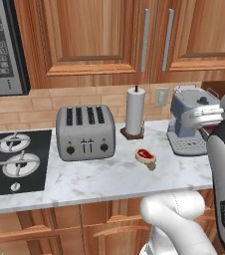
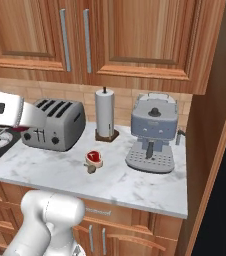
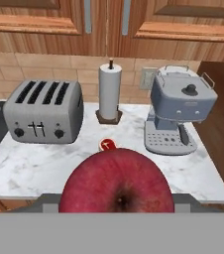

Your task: Open the fridge, remove the apple, garlic, and steak, and place them on any counter.

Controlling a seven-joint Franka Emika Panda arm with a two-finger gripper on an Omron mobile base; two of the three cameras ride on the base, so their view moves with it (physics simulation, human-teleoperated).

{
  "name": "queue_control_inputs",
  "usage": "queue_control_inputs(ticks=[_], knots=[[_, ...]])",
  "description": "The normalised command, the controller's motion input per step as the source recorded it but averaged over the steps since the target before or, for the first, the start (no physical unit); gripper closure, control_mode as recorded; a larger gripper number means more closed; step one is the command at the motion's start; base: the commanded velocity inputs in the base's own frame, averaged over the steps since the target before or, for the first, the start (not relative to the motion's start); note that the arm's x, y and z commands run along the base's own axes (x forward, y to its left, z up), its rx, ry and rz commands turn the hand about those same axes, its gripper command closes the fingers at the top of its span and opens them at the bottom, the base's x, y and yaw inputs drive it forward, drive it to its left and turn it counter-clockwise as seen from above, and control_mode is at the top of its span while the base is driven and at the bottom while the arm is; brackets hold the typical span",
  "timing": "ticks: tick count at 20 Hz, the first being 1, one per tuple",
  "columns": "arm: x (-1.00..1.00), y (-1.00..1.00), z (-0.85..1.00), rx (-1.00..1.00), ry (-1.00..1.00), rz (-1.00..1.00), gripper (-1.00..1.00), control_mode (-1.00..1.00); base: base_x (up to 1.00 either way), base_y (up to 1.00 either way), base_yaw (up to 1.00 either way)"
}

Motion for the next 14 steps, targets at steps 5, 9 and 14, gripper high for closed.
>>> queue_control_inputs(ticks=[5,9,14], knots=[[0.0,0.0,0.0,0.0,0.0,0.0,1.0,1.0,0.02,0.0,0.0],[0.2,0.03,-0.07,0.0,0.07,0.0,1.0,-1.0,0.0,0.0,0.0],[0.49,0.39,-0.1,0.0,0.11,0.04,1.0,-1.0,0.0,0.0,0.0]])
